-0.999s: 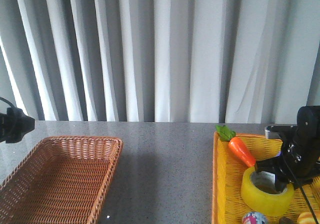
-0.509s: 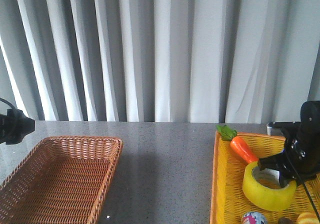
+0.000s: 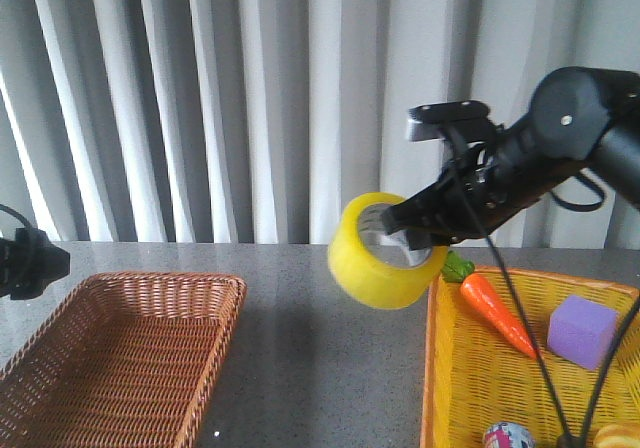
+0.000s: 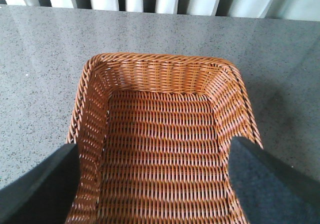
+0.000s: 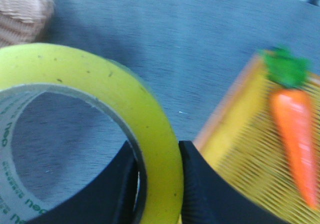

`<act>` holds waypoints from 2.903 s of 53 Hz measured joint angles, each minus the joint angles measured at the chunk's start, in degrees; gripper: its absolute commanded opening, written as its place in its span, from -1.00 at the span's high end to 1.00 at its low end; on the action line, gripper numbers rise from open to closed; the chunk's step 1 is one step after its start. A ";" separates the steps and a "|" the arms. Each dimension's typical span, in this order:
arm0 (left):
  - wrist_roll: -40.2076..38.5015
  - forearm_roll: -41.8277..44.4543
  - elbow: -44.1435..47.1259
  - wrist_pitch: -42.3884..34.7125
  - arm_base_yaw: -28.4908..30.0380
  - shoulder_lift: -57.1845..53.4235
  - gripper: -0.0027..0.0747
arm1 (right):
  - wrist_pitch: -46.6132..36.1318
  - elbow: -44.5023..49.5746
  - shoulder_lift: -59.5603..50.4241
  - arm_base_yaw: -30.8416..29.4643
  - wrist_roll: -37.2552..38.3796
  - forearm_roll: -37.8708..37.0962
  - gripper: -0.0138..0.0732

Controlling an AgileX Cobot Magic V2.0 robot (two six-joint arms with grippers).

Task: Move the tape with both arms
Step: 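Lift the tape roll with the right gripper and set it on the table between baskets, then open the right gripper and raise it away from the tape roll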

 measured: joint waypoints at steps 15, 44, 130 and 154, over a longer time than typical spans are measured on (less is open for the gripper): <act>0.00 0.00 0.00 0.00 0.00 0.00 -0.60 | -0.26 -0.07 9.16 7.81 0.00 -2.01 0.45; 0.00 0.00 0.00 0.17 -0.10 0.00 -0.60 | 0.86 -0.07 19.67 9.49 2.91 -7.01 0.32; 0.00 -1.95 0.00 1.51 -0.10 0.00 -0.60 | 2.30 -1.34 -8.11 -7.11 6.59 -11.21 0.09; 3.36 -4.00 0.00 0.90 -6.16 0.00 -0.60 | -6.01 22.66 -21.43 -24.47 2.57 -1.27 0.70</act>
